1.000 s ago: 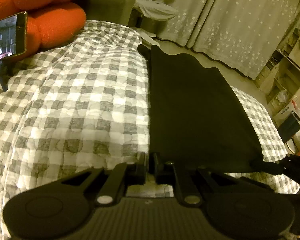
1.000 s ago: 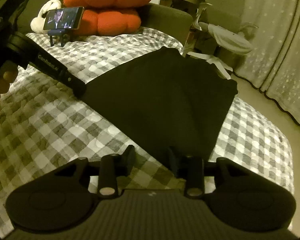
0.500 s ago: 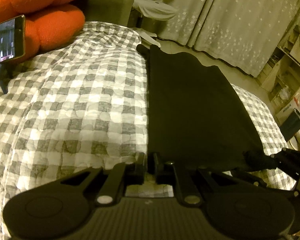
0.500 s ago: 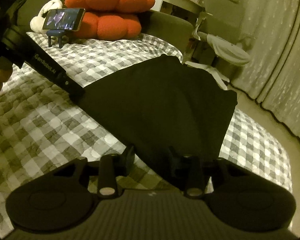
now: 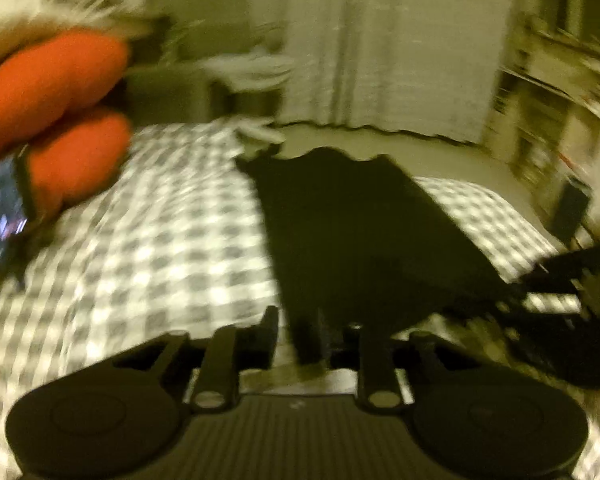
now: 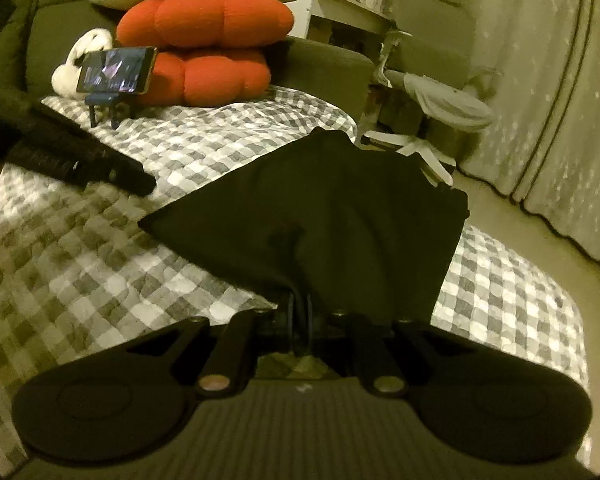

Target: Fold clothes

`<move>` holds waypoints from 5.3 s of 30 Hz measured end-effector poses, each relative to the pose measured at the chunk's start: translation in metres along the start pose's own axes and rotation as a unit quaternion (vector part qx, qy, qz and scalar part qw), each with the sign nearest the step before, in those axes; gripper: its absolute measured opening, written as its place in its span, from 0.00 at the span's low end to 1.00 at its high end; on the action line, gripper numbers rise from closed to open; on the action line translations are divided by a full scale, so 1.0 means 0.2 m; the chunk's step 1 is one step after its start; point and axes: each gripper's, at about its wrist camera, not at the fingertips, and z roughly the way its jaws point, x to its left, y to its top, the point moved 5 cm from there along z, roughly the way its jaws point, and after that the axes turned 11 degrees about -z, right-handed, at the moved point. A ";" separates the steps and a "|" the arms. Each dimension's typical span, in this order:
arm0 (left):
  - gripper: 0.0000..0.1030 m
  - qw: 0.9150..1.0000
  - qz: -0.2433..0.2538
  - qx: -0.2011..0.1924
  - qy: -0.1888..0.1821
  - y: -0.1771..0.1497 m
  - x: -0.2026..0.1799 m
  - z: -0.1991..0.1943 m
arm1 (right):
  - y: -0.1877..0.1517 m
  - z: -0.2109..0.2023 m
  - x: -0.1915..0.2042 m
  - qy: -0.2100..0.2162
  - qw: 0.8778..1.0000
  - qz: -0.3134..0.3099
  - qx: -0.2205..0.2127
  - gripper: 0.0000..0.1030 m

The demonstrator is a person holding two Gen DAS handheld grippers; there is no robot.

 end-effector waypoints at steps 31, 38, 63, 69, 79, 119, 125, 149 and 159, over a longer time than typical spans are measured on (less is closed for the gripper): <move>0.05 0.997 0.072 0.006 0.041 -0.03 -0.09 0.22 | -0.03 0.02 0.14 -0.002 0.994 -0.111 0.006 0.38; 0.05 0.996 0.074 0.008 0.044 -0.03 -0.09 0.23 | -0.12 0.05 0.02 -0.064 0.990 -0.116 0.049 0.19; 0.04 0.996 0.085 0.005 0.036 -0.07 -0.11 0.07 | -0.14 -0.13 -0.02 -0.083 0.985 -0.153 0.014 0.03; 0.04 0.995 0.088 0.019 0.033 -0.15 -0.15 0.00 | -0.22 -0.20 0.07 -0.061 0.980 -0.185 0.027 0.03; 0.04 0.994 0.102 0.039 0.030 -0.41 -0.27 -0.20 | -0.36 -0.39 0.17 -0.027 0.974 -0.220 0.040 0.03; 0.33 0.995 -0.035 0.062 -0.064 0.05 -0.31 0.05 | -0.31 -0.33 -0.21 0.054 0.998 0.013 -0.020 0.16; 0.33 0.994 -0.069 0.073 -0.035 0.04 -0.15 0.28 | -0.28 -0.16 -0.22 0.068 0.997 0.026 0.003 0.16; 0.40 0.991 -0.132 0.024 0.000 0.21 0.16 0.50 | -0.12 0.24 -0.51 -0.036 0.994 0.103 0.016 0.16; 0.40 0.989 -0.145 0.004 -0.006 0.28 0.22 0.52 | -0.09 0.28 -0.59 -0.056 0.990 0.128 0.007 0.15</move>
